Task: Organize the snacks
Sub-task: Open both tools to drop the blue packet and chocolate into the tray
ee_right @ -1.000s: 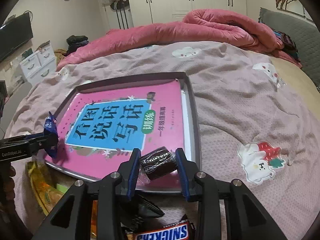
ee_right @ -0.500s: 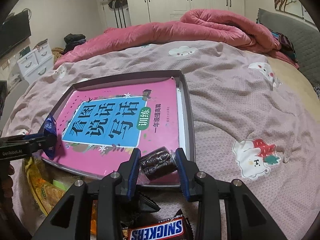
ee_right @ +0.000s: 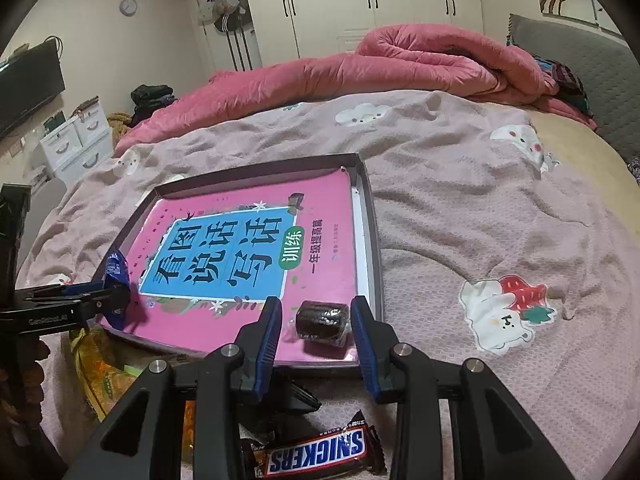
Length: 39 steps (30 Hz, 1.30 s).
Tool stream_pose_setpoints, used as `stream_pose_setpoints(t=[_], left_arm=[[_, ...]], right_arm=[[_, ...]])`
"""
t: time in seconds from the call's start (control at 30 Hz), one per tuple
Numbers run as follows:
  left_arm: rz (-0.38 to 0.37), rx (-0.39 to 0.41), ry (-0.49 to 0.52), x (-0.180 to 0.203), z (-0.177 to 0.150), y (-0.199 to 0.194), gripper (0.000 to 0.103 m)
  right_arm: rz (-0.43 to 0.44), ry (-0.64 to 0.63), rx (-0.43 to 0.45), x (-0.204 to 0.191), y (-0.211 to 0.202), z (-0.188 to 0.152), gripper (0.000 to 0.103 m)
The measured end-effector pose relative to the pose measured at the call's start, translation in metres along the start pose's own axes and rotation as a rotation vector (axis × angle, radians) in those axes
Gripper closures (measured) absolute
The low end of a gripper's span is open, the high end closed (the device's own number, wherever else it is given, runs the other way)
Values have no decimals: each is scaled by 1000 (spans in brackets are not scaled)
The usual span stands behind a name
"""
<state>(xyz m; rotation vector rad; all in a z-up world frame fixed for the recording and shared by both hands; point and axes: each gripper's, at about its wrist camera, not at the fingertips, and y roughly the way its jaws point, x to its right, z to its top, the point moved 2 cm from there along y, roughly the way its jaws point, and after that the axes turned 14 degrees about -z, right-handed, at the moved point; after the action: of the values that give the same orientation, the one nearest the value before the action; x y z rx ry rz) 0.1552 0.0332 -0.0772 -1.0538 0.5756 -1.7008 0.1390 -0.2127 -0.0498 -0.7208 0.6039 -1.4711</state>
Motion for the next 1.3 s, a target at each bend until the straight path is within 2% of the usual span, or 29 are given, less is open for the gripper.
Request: stream_pose_setpoints(t=[0.4,0.63,1.1,1.3], left_arm=[[-18,25,-15,0,-3,-12,38],[-43,82,-12,4,0,-31,33],[-61,152,2,13,1,-67,28],[-67,163,-1,15,-1,-77,28]], right_arm=[[8,20,20,5,-12,0,67],[20,18,56,4,-24,2,66],[57,-16,130,-8,-56,5,49],[78,-40,155,-16,-69,6,46]])
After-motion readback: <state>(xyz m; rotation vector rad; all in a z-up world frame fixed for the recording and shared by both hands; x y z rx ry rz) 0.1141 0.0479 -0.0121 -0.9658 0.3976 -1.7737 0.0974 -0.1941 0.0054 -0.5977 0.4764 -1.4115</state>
